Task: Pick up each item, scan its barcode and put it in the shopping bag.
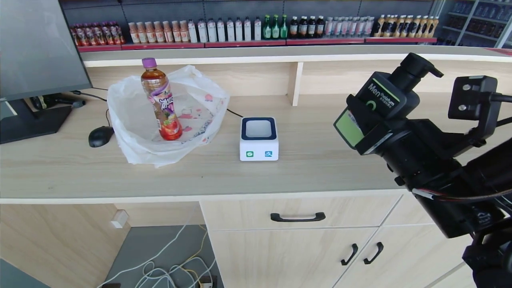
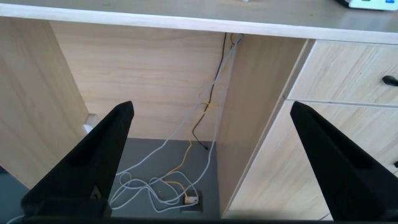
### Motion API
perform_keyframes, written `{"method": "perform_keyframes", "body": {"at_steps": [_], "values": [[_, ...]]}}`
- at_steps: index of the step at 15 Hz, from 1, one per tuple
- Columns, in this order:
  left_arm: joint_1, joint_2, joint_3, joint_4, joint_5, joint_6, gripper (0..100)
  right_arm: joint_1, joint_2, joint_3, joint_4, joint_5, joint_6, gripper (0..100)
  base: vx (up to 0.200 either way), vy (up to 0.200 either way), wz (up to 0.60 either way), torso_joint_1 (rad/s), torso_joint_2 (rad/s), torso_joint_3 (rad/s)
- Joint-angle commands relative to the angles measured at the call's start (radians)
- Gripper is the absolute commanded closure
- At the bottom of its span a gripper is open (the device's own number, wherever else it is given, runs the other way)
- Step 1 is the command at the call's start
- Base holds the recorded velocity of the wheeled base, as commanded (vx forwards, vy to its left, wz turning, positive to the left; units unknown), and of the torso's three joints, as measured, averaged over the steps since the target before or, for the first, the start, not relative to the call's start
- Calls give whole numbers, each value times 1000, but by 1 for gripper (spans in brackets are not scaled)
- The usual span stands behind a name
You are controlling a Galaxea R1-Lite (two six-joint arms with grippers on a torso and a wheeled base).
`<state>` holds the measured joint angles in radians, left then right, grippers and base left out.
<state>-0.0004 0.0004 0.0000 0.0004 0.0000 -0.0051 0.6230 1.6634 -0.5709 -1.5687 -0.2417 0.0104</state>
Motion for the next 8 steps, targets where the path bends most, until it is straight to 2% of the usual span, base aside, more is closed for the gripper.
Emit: {"method": "perform_keyframes", "body": {"at_steps": [1,8], "values": [[0,0,0,0,0,-1,0,0,-14,-3,-2,2,0,100,0,200,0,2,2,2],[-1,0,0,0,0,-1,0,0,-27,3,-2,4,2,100,0,200,0,1,2,1]]}}
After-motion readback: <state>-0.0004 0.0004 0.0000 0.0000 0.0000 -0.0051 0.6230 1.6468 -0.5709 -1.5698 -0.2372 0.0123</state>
